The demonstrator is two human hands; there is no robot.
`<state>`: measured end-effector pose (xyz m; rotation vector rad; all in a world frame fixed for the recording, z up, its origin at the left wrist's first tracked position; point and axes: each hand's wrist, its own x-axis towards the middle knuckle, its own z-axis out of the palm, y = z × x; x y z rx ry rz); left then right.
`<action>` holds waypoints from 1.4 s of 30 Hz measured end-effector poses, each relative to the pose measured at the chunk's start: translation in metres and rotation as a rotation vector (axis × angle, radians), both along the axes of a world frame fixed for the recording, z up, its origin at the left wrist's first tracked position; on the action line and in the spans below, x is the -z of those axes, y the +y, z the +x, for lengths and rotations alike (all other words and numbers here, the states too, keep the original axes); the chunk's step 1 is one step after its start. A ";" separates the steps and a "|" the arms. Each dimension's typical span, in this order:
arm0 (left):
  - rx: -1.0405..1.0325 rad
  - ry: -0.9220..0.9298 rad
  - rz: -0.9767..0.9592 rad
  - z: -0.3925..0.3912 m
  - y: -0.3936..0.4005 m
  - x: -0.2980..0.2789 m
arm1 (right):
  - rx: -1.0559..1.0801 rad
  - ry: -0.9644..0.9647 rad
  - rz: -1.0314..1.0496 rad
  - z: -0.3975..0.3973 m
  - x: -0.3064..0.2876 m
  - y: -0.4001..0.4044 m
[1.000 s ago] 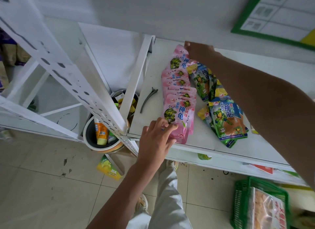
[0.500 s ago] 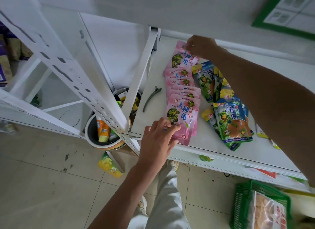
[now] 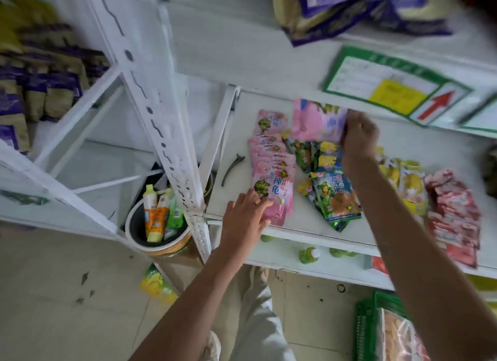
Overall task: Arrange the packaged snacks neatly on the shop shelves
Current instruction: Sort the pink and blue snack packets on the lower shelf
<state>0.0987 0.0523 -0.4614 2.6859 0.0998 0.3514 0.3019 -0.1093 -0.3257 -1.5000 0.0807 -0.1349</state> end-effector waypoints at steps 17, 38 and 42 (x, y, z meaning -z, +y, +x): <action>-0.090 0.015 0.018 0.013 -0.004 -0.008 | -0.289 0.276 -0.386 -0.218 0.039 -0.080; -0.304 -0.016 -1.363 -0.075 -0.034 -0.126 | -0.526 0.135 -0.075 -0.213 0.013 -0.017; -0.178 0.008 -1.370 -0.066 -0.027 -0.122 | -0.364 0.032 -0.102 -0.224 0.012 -0.013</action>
